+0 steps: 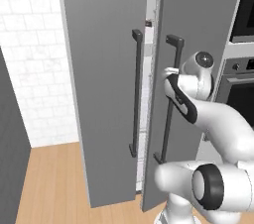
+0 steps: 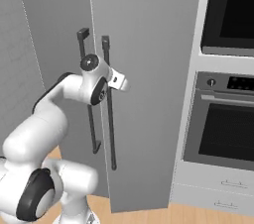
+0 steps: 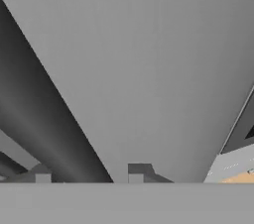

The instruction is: Grab a lemon wedge from the fridge and one ice cube from the ice bowl, and put them in the glass of lemonade.

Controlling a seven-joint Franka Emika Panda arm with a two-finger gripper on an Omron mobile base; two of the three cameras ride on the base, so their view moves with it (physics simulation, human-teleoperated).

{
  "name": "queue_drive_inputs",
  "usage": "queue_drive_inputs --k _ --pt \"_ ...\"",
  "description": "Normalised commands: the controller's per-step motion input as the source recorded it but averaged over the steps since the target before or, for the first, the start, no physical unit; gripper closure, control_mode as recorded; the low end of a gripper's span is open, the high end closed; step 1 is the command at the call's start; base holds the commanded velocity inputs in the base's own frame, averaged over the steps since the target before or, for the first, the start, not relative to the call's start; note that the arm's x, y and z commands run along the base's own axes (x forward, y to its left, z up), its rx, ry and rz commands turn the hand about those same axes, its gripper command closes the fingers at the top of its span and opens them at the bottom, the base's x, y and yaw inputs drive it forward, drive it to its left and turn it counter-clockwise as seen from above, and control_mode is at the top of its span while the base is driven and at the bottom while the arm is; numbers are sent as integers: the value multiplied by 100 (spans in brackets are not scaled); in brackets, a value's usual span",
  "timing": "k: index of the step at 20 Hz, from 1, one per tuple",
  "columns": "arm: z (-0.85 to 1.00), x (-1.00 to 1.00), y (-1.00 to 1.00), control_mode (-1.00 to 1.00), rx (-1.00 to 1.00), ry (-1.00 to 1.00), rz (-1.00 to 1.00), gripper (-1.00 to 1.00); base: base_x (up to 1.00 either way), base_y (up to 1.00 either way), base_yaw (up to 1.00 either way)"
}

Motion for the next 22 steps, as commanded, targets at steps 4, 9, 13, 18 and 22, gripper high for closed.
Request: queue_drive_inputs --k 4,9,13,18,22 --pt "14 -85 -100 -100 14 0 -12 100 0 0 0" --pt "18 -79 -100 -100 18 0 -15 100 0 0 0" --pt "34 -58 -100 -100 20 -1 -16 100 0 0 0" --pt "26 -33 -81 -100 14 0 -15 100 0 0 0" --pt "24 -19 -76 -100 12 0 -20 -100 0 0 0"
